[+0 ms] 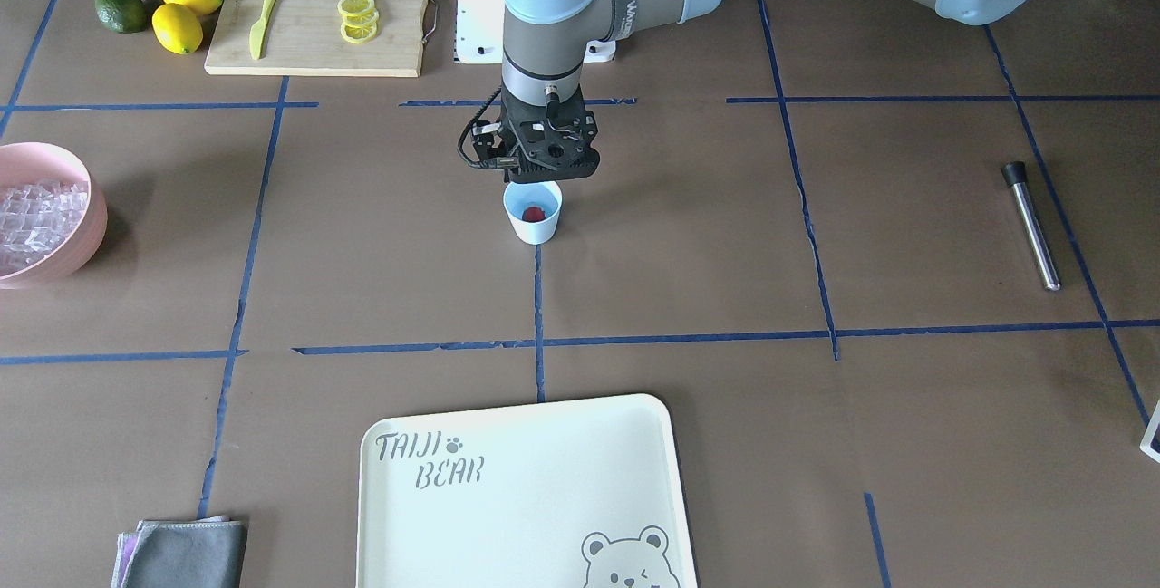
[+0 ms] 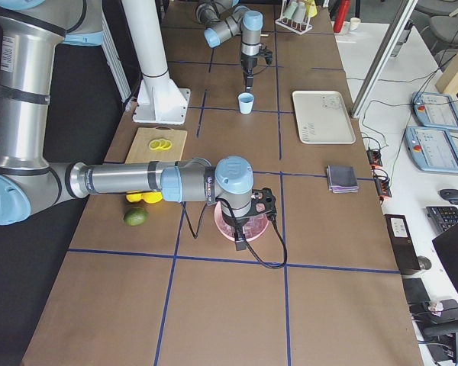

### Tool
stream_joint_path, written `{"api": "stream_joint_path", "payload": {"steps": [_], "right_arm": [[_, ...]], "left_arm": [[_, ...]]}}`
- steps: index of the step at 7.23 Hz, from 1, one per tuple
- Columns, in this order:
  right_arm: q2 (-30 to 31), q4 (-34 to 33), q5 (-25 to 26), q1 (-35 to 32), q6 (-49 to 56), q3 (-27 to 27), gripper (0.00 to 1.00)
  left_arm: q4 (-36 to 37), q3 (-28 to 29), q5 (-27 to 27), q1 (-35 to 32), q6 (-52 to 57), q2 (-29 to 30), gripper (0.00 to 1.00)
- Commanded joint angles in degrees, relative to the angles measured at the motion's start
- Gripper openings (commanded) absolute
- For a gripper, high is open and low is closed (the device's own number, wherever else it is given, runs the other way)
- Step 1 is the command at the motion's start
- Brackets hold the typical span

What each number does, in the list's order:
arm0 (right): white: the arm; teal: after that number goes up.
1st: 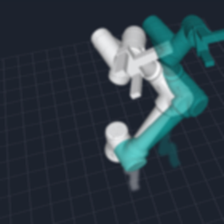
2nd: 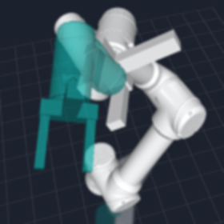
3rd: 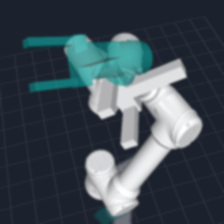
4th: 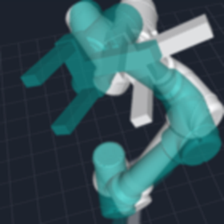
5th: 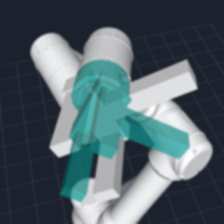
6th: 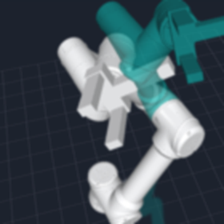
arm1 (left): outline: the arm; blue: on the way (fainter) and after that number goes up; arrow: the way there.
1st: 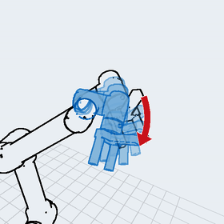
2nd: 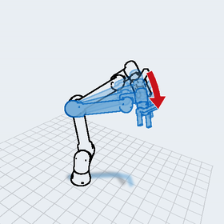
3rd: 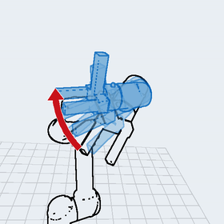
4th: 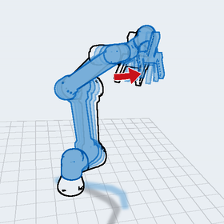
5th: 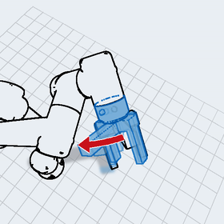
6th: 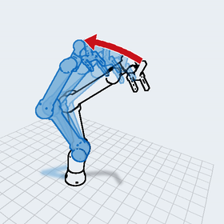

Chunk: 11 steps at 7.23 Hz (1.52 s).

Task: Mash ice and strawberries in cup
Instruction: 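Open the left gripper to drop the strawberry into the cup, then withdraw the left gripper back toward the metal rod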

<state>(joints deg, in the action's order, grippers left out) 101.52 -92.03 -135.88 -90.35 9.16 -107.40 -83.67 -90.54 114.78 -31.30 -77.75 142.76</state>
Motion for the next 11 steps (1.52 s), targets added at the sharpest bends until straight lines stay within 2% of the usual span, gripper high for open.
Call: {"api": "stream_joint_path", "payload": {"steps": [1,3,4,6,7,8,9,10,11], "right_arm": [[0.0,0.01,0.0,0.0,-0.02,0.0,1.0],[-0.09,-0.08,0.0,0.0,0.07,0.0,1.0],[-0.09,-0.08,0.0,0.0,0.07,0.0,1.0],[-0.18,-0.08,0.0,0.0,-0.19,0.0,1.0],[-0.27,-0.08,0.0,0.0,-0.46,0.0,1.0],[-0.27,-0.08,0.0,0.0,-0.46,0.0,1.0],[-0.44,-0.08,0.0,0.0,-0.46,0.0,1.0],[-0.44,-0.08,0.0,0.0,-0.46,0.0,1.0],[-0.44,-0.08,-0.08,0.0,-0.46,-0.09,1.0]], "left_arm": [[0.26,-0.86,0.17,-0.51,2.85,-1.42,1.0],[0.87,-7.41,2.53,-4.53,12.84,-10.07,1.0],[1.05,-13.02,5.07,-8.64,19.24,-17.26,1.0],[0.7,-21.83,5.98,-15.77,31.73,-31.42,1.0],[0.35,-25.35,6.06,-20.33,34.57,-37.92,1.0],[0.09,-27.56,6.07,-24.73,40.6,-43.21,1.0],[0.08,-27.93,8.24,-31.64,50.76,-47.7,1.0],[0.0,-27.33,13.83,-39.37,59.73,-51.05,1.0],[0.0,-25.93,16.06,-44.58,67.57,-54.31,1.0]]}}
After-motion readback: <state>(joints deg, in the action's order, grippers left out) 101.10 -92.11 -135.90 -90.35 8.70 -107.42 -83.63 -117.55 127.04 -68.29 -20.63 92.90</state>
